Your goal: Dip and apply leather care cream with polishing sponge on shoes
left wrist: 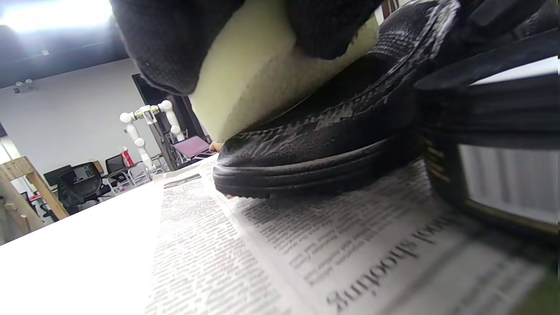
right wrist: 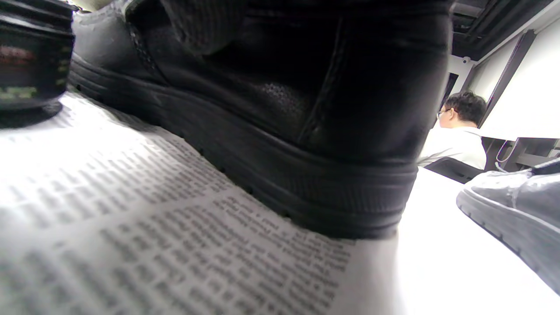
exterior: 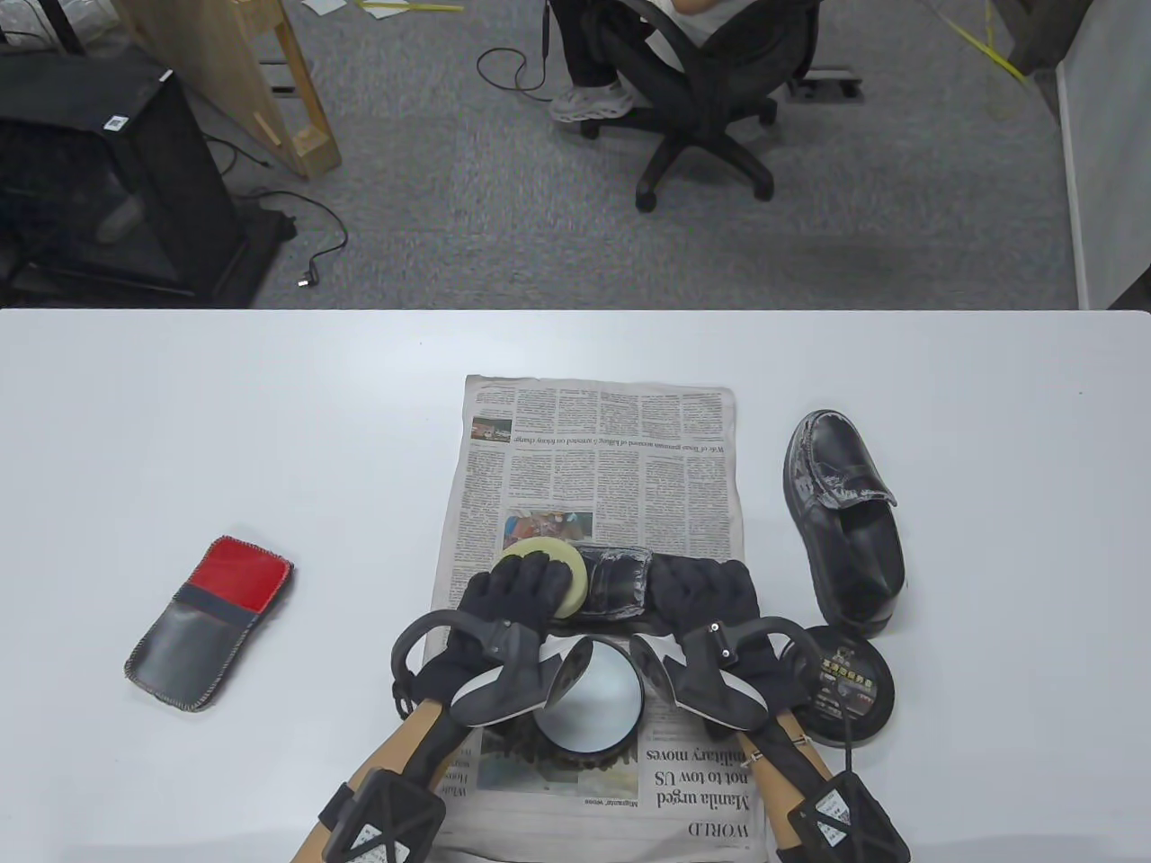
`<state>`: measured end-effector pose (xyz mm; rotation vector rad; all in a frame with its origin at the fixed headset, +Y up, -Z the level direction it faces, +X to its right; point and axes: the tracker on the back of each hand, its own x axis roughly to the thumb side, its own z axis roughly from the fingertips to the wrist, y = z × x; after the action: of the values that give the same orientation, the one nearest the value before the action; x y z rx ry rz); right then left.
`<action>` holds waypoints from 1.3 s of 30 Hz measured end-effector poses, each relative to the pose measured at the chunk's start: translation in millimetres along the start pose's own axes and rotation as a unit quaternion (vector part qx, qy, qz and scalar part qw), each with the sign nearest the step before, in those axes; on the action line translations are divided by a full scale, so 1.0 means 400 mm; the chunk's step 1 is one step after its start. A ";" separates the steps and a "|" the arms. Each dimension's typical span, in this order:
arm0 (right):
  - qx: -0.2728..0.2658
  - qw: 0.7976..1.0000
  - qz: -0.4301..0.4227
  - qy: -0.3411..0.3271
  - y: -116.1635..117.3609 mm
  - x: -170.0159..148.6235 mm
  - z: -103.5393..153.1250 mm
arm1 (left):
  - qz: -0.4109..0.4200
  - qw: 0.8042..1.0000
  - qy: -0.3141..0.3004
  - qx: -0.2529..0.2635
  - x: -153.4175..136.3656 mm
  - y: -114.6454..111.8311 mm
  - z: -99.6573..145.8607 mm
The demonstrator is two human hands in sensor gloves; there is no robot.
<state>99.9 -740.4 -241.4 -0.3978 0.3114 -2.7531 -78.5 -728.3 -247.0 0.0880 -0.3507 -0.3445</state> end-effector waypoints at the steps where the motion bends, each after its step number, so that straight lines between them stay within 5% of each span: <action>1: -0.003 1.000 0.001 0.002 0.000 0.000 0.000 | 0.004 1.000 0.007 -0.004 -0.004 -0.003 -0.010; 14: -0.013 1.000 0.006 0.007 -0.003 0.000 -0.002 | 0.023 0.999 0.015 -0.027 -0.080 -0.045 0.026; 22: -0.010 1.000 0.006 0.004 -0.003 0.003 -0.005 | 0.019 0.999 -0.032 0.001 -0.038 -0.019 0.045; 30: -0.007 1.000 0.006 0.004 -0.003 0.004 -0.006 | -0.026 0.999 0.029 -0.036 -0.037 -0.024 -0.030; 39: -0.004 1.000 0.007 0.006 -0.003 0.006 -0.007 | -0.053 0.997 0.038 -0.039 -0.077 -0.041 0.027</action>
<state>96.4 -739.8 -243.1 -0.3804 0.3258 -2.7416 -114.8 -733.4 -249.0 0.0438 -0.2573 -0.4582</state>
